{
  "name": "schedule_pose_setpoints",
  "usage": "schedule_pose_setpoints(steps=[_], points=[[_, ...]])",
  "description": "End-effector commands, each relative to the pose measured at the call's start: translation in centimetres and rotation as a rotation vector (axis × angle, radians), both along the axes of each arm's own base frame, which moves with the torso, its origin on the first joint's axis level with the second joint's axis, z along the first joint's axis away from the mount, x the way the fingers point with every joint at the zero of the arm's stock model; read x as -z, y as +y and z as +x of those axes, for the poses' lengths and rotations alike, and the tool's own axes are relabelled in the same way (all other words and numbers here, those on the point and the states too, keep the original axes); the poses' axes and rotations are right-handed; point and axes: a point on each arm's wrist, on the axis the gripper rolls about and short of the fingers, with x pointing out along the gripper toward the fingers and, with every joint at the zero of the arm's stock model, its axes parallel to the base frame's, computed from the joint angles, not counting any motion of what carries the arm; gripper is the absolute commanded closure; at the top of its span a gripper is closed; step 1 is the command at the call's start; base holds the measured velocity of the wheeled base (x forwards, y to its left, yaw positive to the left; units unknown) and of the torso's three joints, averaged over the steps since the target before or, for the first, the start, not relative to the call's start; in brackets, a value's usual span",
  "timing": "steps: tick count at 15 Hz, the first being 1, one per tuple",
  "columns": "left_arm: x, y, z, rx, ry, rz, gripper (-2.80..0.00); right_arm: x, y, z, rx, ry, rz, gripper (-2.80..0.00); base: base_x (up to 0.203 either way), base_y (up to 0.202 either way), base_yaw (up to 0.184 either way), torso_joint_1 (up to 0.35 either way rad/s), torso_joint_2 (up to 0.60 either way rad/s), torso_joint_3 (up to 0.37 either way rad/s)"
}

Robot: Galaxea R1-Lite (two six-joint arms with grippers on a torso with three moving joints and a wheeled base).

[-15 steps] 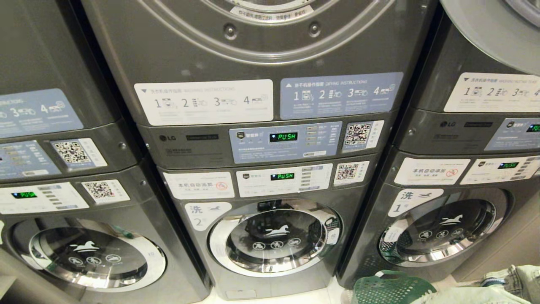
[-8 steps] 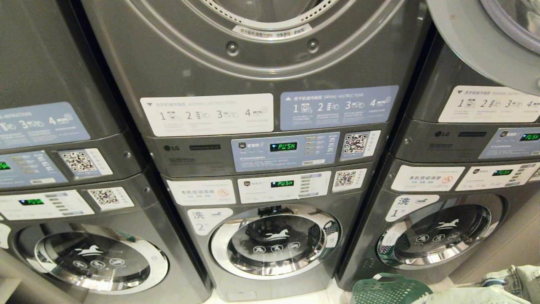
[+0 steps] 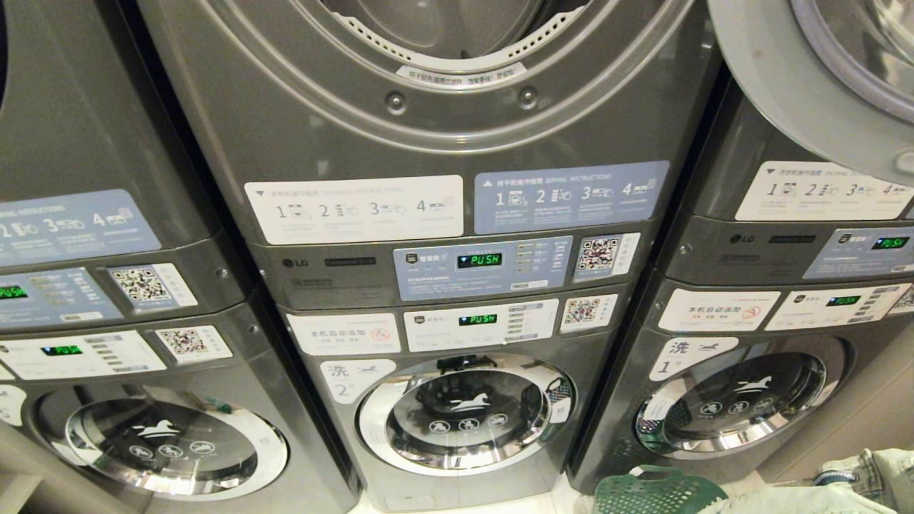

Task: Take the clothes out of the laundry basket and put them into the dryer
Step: Put the clothes in the dryer

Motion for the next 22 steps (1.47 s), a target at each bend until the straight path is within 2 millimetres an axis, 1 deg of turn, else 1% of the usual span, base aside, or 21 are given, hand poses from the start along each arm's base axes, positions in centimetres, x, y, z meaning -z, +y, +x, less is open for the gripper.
schedule_pose_setpoints(steps=[1, 22], points=[[0.02, 0.00, 0.01, -0.002, 0.001, 0.000, 0.00, -0.01, 0.00, 0.01, -0.002, 0.001, -0.002, 0.00, 0.000, 0.000, 0.000, 0.089, -0.19, -0.088], [0.00, 0.00, 0.01, -0.003, 0.001, -0.002, 0.00, -0.01, 0.01, 0.01, -0.003, 0.001, -0.020, 0.00, 0.000, 0.000, 0.000, 0.068, -0.14, -0.068]])
